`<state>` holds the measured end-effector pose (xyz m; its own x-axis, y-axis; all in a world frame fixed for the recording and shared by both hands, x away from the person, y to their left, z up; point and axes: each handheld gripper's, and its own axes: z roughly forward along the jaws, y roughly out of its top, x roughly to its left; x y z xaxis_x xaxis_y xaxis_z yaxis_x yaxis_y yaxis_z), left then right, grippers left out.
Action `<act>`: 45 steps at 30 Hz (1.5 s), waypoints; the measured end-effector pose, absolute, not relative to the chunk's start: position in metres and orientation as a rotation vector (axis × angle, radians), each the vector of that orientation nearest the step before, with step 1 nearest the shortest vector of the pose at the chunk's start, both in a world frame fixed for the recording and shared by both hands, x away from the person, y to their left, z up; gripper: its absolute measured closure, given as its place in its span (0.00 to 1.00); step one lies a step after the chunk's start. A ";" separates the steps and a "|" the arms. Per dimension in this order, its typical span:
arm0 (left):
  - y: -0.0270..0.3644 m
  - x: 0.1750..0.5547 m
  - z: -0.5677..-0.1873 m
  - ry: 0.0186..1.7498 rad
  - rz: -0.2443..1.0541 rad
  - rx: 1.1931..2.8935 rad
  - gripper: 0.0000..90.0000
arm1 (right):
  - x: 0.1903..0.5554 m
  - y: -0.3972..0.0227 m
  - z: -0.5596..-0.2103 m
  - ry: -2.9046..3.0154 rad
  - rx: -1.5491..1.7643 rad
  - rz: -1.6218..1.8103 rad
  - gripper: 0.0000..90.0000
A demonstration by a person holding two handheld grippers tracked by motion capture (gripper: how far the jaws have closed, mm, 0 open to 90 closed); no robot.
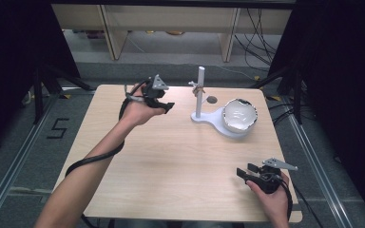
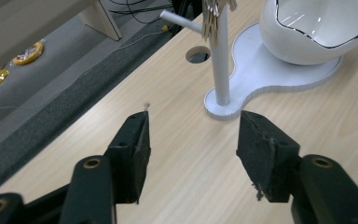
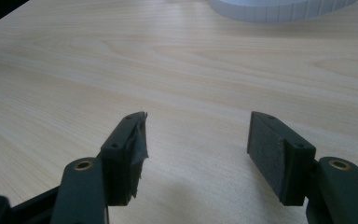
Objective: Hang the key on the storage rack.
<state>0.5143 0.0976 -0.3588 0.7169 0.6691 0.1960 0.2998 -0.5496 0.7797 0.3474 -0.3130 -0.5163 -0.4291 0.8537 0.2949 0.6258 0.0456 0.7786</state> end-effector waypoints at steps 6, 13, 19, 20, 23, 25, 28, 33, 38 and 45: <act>0.134 0.483 -0.372 0.759 0.634 2.105 0.41 | 0.349 -0.314 -0.517 2.073 1.476 1.336 0.43; 0.164 0.459 -0.385 0.777 0.647 2.089 0.39 | 0.348 -0.314 -0.517 2.066 1.478 1.328 0.43; 0.185 0.439 -0.402 0.789 0.660 2.081 0.39 | 0.348 -0.314 -0.517 2.063 1.479 1.326 0.43; 0.189 0.435 -0.407 0.793 0.662 2.074 0.38 | 0.348 -0.313 -0.517 2.064 1.490 1.339 0.43; 0.199 0.424 -0.423 0.821 0.659 2.060 0.38 | 0.348 -0.314 -0.517 2.063 1.478 1.327 0.43; 0.201 0.421 -0.427 0.828 0.658 2.063 0.38 | 0.348 -0.313 -0.517 2.065 1.478 1.329 0.43; 0.210 0.411 -0.444 0.858 0.651 2.057 0.38 | 0.348 -0.312 -0.518 2.064 1.496 1.336 0.43; 0.215 0.400 -0.461 0.890 0.643 2.039 0.38 | 0.348 -0.313 -0.518 2.061 1.484 1.334 0.43; 0.226 0.390 -0.480 0.938 0.633 2.006 0.38 | 0.348 -0.312 -0.517 2.062 1.493 1.352 0.43; 0.237 0.377 -0.503 0.991 0.627 1.960 0.38 | 0.348 -0.312 -0.518 2.063 1.495 1.339 0.43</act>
